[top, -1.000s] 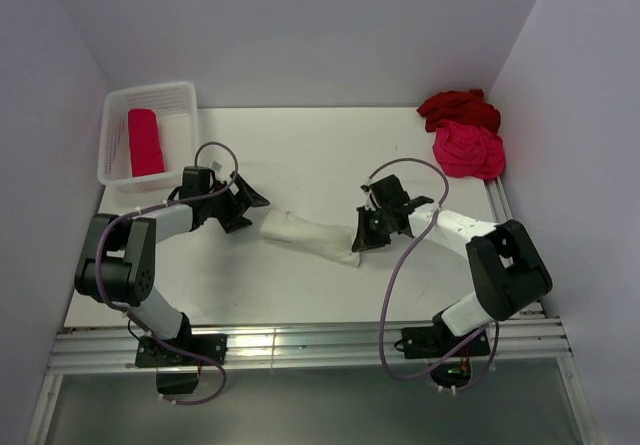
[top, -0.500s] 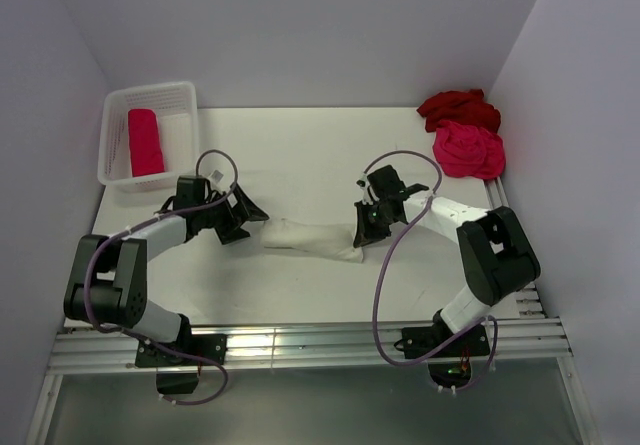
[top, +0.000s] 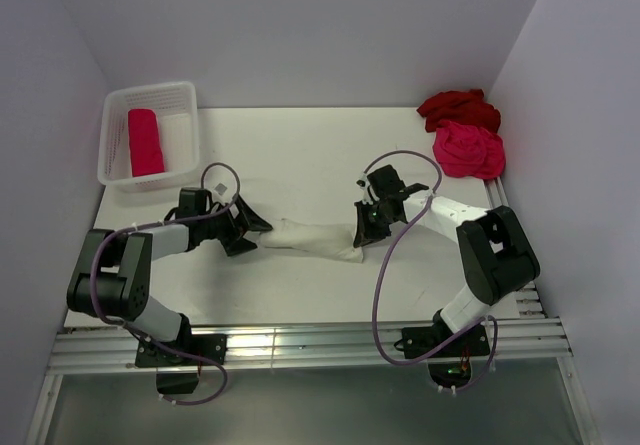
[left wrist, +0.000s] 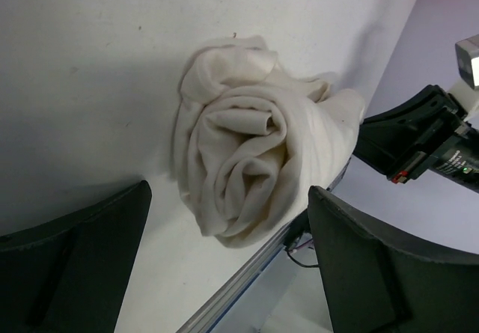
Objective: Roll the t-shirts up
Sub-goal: Roll the tshirt, then place the rolled tshirt into the container
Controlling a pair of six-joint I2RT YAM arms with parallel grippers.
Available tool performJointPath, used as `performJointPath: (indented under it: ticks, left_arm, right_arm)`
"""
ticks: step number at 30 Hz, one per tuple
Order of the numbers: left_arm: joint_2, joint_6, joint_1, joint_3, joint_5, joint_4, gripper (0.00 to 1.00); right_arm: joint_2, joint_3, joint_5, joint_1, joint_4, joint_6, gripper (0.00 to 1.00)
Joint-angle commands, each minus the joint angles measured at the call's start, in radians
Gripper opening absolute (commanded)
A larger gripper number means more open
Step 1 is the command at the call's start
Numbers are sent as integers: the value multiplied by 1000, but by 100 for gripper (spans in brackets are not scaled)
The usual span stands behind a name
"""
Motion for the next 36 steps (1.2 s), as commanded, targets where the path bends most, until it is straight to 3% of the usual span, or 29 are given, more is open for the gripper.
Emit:
performJointPath:
  ticks: [1,6,9,12,13,15,16,18,20,24,26,28,31,33,35,36]
  left_arm:
    - [64,-33,-9,-26,-9,82,93]
    - [101,-40,-29,0,-26,79,91]
    - [116,-36,-46,12,-40,67,85]
    - [144,-25,-63,26,-52,56,66]
    - [152,-26,-70,30,-55,55,53]
    - [158,-20,-75,38,-70,41,40]
    - [156,-16,-76,47,-89,33,28]
    - [150,6,-76,62,-118,-8,18]
    - [133,24,-78,87,-150,-33,2]
    - [103,50,-79,128,-196,-74,0]
    - [83,55,-84,147,-239,-129,0]
    - [63,52,-86,156,-261,-155,0]
    - [44,27,-87,158,-308,-185,0]
    - [41,6,-89,155,-328,-198,0]
    - [38,-3,-92,142,-334,-195,0]
    - [38,-11,-96,139,-336,-191,0]
  right_arm:
    - [13,-4,92,-17,-1,-32,0]
    - [11,0,94,-17,-4,-30,0]
    - [13,5,92,-16,-4,-27,0]
    - [14,8,92,-17,-1,-24,0]
    - [16,8,92,-16,-2,-24,0]
    - [16,6,91,-17,-1,-24,0]
    - [14,6,89,-16,1,-24,0]
    - [13,5,88,-17,2,-23,0]
    - [13,2,80,-17,2,-23,0]
    - [14,-4,55,-17,1,-14,2]
    - [19,-4,43,-20,-5,26,6]
    - [8,-10,-1,-23,7,63,17]
    - [-44,-46,-41,-31,47,120,44]
    - [-80,-81,-84,-49,80,147,55]
    - [-105,-133,-113,-75,116,193,56]
    - [-130,-151,-127,-82,160,210,75]
